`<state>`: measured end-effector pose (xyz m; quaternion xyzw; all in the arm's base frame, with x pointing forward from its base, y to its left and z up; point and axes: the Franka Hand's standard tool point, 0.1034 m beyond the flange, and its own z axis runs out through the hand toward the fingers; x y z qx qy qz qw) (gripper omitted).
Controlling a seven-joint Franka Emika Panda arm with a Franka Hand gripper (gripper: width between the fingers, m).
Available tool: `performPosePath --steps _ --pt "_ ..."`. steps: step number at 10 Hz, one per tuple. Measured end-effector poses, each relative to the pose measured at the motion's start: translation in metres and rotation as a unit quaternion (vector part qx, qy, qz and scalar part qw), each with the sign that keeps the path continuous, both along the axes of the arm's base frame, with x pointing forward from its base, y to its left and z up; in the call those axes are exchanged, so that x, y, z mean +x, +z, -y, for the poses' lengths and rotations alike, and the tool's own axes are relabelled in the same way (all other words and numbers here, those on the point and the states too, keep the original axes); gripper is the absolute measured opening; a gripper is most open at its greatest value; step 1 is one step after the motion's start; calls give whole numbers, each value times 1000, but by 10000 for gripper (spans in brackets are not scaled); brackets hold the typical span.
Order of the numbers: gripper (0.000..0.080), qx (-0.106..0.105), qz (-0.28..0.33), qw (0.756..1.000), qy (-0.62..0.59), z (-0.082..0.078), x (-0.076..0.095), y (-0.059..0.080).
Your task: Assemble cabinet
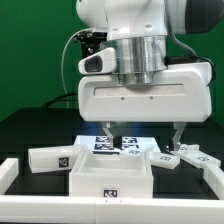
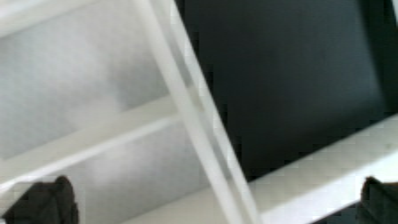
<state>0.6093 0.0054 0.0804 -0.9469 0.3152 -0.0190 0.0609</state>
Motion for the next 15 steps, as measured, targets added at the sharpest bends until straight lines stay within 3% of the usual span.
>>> performPosePath --steps 1,3,6,8,11,13,15 --pt "797 0 0 998 -60 4 2 -5" --pt "797 9 5 995 -101 16 10 -1" --pt "797 23 -7 979 -202 12 10 -3" --pt "797 40 -16 948 -316 23 22 -13" --pt "797 46 -35 896 -440 24 27 -30" --pt "797 46 -36 893 -446 23 27 -31" --pt "550 46 -36 893 -446 23 27 -31"
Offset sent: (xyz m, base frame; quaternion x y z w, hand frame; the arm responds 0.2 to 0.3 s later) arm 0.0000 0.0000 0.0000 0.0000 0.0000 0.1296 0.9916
